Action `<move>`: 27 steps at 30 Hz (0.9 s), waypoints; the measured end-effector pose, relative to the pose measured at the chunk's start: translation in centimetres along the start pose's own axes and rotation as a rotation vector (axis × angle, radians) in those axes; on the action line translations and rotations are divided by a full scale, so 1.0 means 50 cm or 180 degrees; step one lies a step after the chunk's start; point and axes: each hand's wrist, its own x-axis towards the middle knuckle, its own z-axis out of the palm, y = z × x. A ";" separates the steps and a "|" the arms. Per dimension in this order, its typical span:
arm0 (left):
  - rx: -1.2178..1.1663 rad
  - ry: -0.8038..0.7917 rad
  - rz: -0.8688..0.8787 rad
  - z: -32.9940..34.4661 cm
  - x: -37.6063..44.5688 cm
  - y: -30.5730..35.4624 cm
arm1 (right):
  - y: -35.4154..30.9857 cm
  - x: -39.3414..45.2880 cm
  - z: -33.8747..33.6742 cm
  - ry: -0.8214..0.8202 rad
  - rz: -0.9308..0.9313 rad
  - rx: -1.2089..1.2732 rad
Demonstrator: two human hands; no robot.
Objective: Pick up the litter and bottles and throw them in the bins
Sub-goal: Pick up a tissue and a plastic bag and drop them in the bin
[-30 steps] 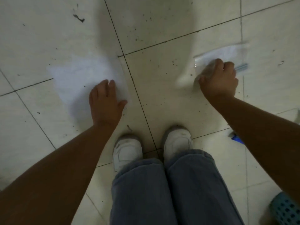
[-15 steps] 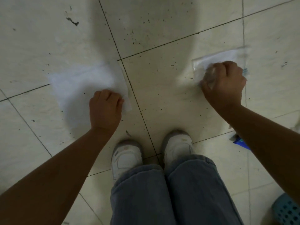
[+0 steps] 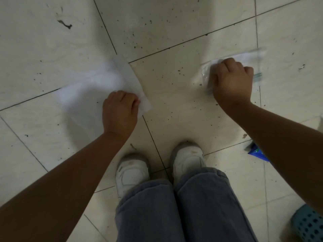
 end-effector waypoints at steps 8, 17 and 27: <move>-0.0064 0.0087 0.0086 0.004 0.016 0.002 | 0.028 -0.021 0.002 -0.0119 -0.0594 -0.0012; -0.0057 0.0180 0.0126 0.005 0.014 -0.004 | 0.028 -0.042 0.020 0.0090 -0.0459 0.0460; 0.0203 -0.0115 0.0422 -0.146 -0.065 0.078 | -0.044 -0.138 -0.124 -0.0127 -0.0458 -0.0016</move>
